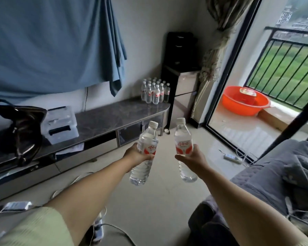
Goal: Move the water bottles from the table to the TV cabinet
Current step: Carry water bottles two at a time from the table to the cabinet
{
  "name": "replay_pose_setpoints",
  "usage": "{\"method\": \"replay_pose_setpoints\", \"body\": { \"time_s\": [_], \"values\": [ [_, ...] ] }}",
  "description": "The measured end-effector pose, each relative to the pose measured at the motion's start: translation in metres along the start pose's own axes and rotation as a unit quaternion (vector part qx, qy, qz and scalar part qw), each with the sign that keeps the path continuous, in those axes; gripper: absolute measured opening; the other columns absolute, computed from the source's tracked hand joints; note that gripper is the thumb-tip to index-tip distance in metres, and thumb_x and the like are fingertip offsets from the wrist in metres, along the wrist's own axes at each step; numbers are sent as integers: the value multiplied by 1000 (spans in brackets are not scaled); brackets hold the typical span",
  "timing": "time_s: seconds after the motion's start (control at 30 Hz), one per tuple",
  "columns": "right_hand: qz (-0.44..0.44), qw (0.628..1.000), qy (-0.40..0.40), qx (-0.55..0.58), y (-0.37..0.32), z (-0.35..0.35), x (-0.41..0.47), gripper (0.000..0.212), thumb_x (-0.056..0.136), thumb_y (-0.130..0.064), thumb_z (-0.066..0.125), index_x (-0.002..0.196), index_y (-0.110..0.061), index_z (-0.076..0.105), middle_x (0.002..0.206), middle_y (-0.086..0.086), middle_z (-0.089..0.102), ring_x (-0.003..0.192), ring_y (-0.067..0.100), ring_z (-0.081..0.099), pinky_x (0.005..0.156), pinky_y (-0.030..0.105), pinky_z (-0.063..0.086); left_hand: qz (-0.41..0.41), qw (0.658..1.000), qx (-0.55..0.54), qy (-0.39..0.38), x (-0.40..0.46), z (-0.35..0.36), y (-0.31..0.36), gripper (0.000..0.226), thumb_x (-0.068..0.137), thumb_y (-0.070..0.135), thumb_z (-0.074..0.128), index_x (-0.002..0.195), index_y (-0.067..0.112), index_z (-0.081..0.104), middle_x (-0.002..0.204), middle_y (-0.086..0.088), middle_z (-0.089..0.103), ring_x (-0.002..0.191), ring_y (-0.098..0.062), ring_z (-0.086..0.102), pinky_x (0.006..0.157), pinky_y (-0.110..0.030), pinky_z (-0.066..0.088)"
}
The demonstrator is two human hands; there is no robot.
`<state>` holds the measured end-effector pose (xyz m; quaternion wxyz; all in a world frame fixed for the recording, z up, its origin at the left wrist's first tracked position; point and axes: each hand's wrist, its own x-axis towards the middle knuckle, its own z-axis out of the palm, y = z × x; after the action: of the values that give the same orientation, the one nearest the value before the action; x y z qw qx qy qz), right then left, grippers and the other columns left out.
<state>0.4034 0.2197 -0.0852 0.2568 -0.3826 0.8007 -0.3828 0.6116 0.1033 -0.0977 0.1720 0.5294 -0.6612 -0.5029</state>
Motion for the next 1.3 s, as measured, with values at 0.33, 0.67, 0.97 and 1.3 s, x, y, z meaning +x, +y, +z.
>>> {"method": "replay_pose_setpoints", "body": {
  "time_s": [0.33, 0.67, 0.97, 1.3],
  "values": [
    [46, 999, 23, 5, -10, -9, 125, 56, 69, -30, 83, 109, -18, 47, 103, 3, 63, 92, 22, 60, 77, 31, 45, 31, 998, -6, -50, 149, 9, 60, 46, 63, 31, 85, 104, 26, 64, 100, 3, 70, 94, -17, 65, 92, -35, 51],
    [50, 999, 6, 16, 8, -39, 314, 52, 69, -28, 83, 105, -19, 46, 101, 3, 63, 93, 23, 60, 78, 32, 46, 20, 999, -5, -50, 306, 51, 123, 31, 70, 17, 82, 95, 20, 65, 89, 2, 69, 86, -16, 65, 78, -26, 48],
    [34, 998, -42, 30, 7, -65, 473, 41, 69, -16, 84, 91, -25, 50, 93, 4, 67, 79, 15, 63, 65, 28, 48, -55, 997, -55, -14, 430, 87, 174, 41, 69, 22, 82, 105, 18, 64, 97, -2, 70, 92, -19, 66, 84, -31, 51],
    [60, 994, -79, 41, 4, -16, 633, 50, 66, -12, 85, 104, -11, 52, 98, 12, 66, 85, 22, 65, 82, 44, 54, -111, 993, -37, -30, 595, 81, 177, 44, 62, 32, 86, 99, 23, 64, 97, 1, 70, 93, -19, 66, 87, -33, 52]
  ]
}}
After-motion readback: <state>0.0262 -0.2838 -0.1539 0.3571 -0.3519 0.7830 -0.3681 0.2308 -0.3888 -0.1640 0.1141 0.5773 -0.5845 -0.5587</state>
